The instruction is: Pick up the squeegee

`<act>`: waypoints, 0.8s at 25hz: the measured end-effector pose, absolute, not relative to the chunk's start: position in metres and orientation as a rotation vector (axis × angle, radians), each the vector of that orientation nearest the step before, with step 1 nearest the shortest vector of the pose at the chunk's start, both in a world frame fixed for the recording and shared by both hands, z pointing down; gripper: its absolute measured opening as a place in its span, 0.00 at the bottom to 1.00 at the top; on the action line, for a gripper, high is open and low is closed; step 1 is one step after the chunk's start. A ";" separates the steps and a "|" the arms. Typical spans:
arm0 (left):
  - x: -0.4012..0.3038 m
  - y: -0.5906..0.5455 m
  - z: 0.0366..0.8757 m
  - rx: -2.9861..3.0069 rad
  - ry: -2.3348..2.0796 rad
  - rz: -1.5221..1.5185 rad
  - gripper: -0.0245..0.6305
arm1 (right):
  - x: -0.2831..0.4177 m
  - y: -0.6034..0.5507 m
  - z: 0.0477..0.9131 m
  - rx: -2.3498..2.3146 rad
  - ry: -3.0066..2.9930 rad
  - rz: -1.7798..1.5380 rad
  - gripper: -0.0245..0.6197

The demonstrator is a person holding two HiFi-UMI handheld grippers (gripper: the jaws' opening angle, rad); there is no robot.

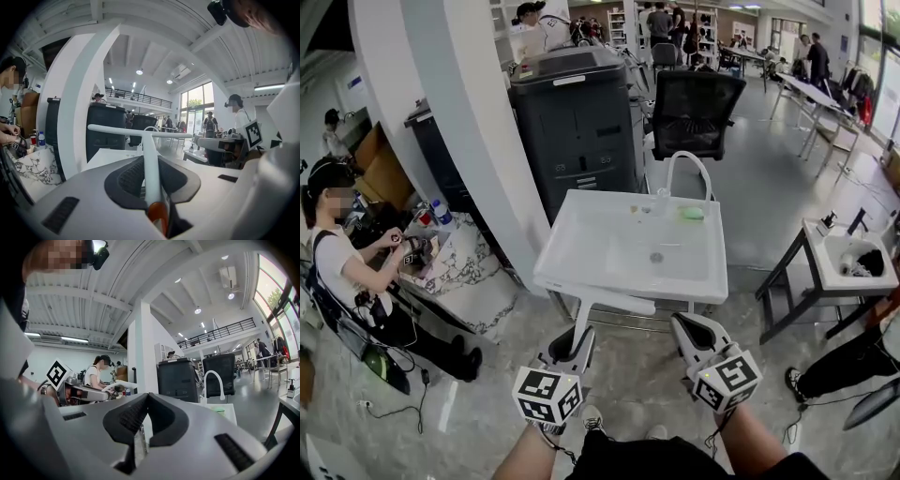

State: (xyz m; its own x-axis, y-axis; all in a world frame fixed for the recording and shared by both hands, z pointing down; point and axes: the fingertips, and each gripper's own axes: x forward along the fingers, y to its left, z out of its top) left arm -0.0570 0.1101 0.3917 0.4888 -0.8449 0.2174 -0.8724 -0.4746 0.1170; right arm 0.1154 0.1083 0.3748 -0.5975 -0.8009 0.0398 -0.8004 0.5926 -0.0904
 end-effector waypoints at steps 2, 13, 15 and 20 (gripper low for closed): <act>-0.055 0.110 0.390 2.525 -1.479 0.196 0.17 | 0.118 0.108 0.375 -1.401 2.797 -0.157 0.06; -0.052 0.105 0.391 2.521 -1.490 0.200 0.17 | 0.119 0.101 0.378 -1.387 2.803 -0.170 0.06; -0.050 0.104 0.392 2.519 -1.493 0.198 0.17 | 0.121 0.100 0.379 -1.385 2.803 -0.170 0.06; -0.045 0.102 0.394 2.512 -1.497 0.193 0.17 | 0.126 0.097 0.381 -1.381 2.805 -0.172 0.06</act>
State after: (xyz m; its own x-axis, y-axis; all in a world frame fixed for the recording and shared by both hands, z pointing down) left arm -0.0449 0.1017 0.3941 0.4753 -0.8522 0.2188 -0.8798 -0.4616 0.1131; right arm 0.1263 0.0975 0.3813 -0.6108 -0.7908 0.0393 -0.7897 0.6049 -0.1026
